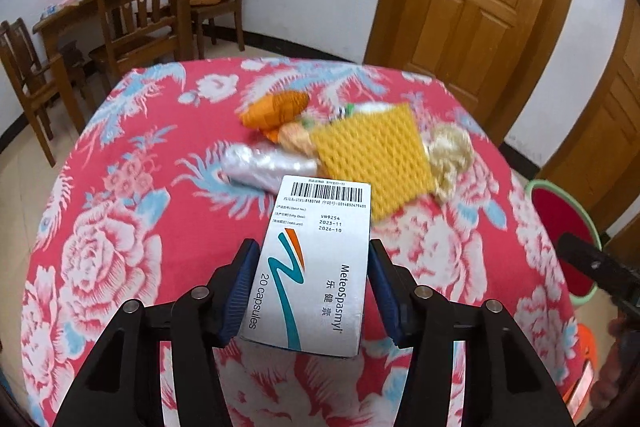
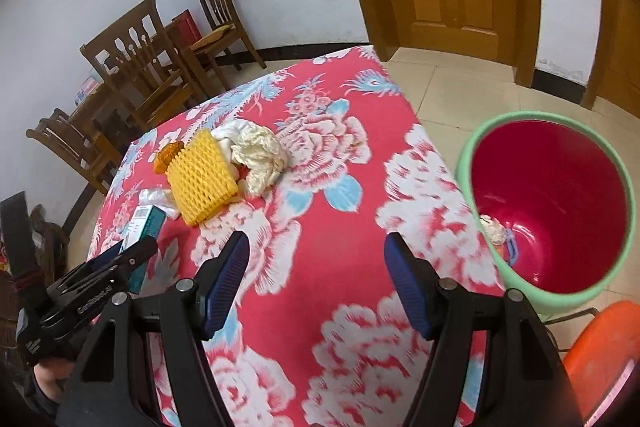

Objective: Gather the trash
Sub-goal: 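Grasp the white medicine box with the left tool, then grasp the crumpled cream plastic wrap with the right tool, then carry the medicine box and cream wrap over the red bucket with both tools, then open both tools to drop the box and wrap into the bucket, then move both open tools back over the table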

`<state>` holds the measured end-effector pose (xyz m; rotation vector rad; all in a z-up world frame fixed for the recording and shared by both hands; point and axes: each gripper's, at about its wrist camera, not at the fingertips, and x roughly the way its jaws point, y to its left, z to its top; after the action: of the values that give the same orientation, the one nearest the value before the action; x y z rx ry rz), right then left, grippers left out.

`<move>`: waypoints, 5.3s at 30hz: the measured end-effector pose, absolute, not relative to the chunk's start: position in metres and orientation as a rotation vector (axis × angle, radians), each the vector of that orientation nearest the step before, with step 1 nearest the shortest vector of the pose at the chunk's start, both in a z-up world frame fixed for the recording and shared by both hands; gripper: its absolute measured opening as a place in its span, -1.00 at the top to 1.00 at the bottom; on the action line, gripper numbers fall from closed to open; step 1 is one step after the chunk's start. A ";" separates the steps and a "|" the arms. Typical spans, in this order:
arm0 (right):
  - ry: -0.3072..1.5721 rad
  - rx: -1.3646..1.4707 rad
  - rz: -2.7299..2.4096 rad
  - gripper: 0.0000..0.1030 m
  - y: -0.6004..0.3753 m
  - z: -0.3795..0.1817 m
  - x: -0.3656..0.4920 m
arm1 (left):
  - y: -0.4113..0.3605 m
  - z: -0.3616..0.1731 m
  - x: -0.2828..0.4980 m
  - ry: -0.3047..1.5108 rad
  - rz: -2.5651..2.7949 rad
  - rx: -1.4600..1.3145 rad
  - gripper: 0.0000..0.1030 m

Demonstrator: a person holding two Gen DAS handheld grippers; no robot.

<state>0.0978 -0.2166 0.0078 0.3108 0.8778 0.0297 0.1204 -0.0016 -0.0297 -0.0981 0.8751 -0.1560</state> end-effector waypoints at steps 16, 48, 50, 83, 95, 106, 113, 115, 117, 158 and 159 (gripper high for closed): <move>0.916 0.205 0.105 -0.38 -0.176 -0.010 0.191 | 0.015 -0.023 0.150 0.855 -0.101 -0.167 -0.09; 0.802 0.266 0.110 0.54 -0.203 0.027 0.139 | -0.014 0.005 0.124 0.813 -0.173 -0.155 -0.09; 0.788 0.279 0.099 0.54 -0.209 0.032 0.130 | -0.021 0.008 0.122 0.810 -0.185 -0.148 -0.09; 0.686 0.484 -0.230 0.52 -0.364 0.027 0.025 | -0.201 0.017 0.102 0.825 -0.519 0.047 -0.09; 0.719 0.550 -0.328 0.50 -0.408 0.000 0.010 | -0.255 -0.003 0.102 0.860 -0.597 0.124 -0.09; 0.747 0.590 -0.376 0.42 -0.432 -0.019 0.005 | -0.292 -0.025 0.110 0.902 -0.633 0.174 -0.09; 0.744 0.623 -0.397 0.21 -0.442 -0.024 0.002 | -0.308 -0.034 0.112 0.917 -0.648 0.204 -0.09; 0.745 0.624 -0.402 0.21 -0.445 -0.025 0.002 | -0.312 -0.036 0.113 0.919 -0.651 0.211 -0.09; 0.743 0.628 -0.405 0.20 -0.447 -0.025 0.001 | -0.316 -0.037 0.113 0.921 -0.654 0.217 -0.09; 0.711 0.565 -0.295 -0.28 -0.386 0.015 0.006 | -0.215 0.010 0.109 0.879 -0.482 0.125 -0.28; 0.711 0.562 -0.289 -0.28 -0.383 0.016 0.007 | -0.206 0.012 0.110 0.875 -0.467 0.113 -0.28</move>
<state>0.0067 -0.3829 0.0156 0.5617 0.7111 -0.2895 0.1103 -0.2062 0.0121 0.1128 0.8747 -0.4669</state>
